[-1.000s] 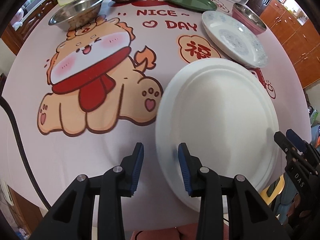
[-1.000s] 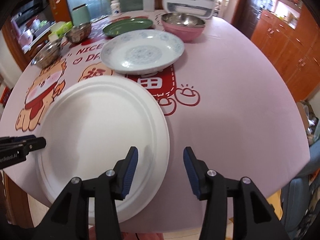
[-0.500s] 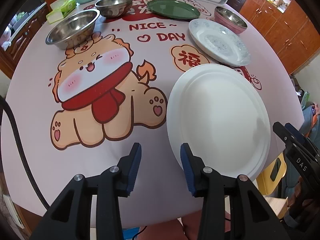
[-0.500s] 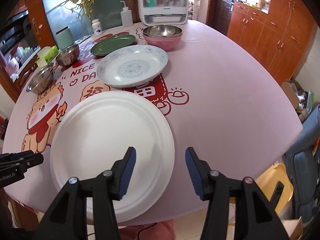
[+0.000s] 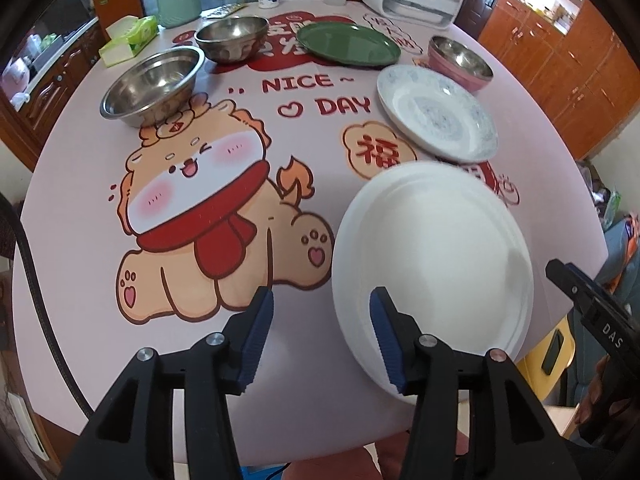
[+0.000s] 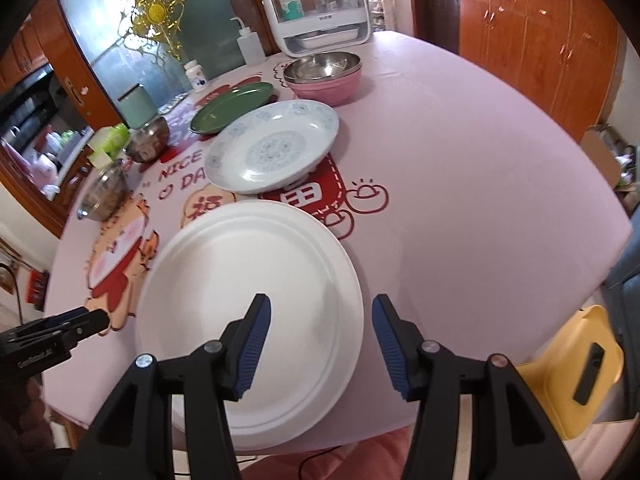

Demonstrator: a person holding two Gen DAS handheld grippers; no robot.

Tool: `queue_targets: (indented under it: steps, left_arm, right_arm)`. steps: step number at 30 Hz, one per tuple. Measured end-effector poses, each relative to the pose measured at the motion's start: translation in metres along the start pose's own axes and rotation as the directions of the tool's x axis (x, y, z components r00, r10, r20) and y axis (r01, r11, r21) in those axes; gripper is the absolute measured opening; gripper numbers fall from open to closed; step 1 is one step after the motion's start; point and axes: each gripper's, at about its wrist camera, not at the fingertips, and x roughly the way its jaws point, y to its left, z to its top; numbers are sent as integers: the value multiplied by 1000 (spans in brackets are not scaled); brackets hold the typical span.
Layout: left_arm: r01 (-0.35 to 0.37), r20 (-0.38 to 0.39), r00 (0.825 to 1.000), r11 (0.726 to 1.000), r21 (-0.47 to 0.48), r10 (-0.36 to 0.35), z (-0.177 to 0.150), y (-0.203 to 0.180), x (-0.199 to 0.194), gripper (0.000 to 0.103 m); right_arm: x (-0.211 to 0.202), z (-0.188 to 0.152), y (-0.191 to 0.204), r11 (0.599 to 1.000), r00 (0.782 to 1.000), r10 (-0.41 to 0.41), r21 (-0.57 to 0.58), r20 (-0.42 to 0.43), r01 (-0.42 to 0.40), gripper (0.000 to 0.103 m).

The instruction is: Organize plates and bowls

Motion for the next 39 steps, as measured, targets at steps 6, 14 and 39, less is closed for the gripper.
queue_targets:
  steps: [6, 14, 39]
  left_arm:
    - [-30, 27, 999, 998, -47, 31, 14, -13, -5, 56]
    - [-67, 41, 996, 990, -122, 73, 31, -33, -6, 62]
    - [-190, -7, 981, 944, -269, 195, 91, -86, 32, 68]
  right_arm:
    - [5, 21, -12, 998, 998, 66, -21, -21, -66, 53]
    - [21, 58, -35, 987, 987, 148, -56, -70, -152, 53]
    - [89, 144, -74, 929, 924, 320, -121, -208, -349, 53]
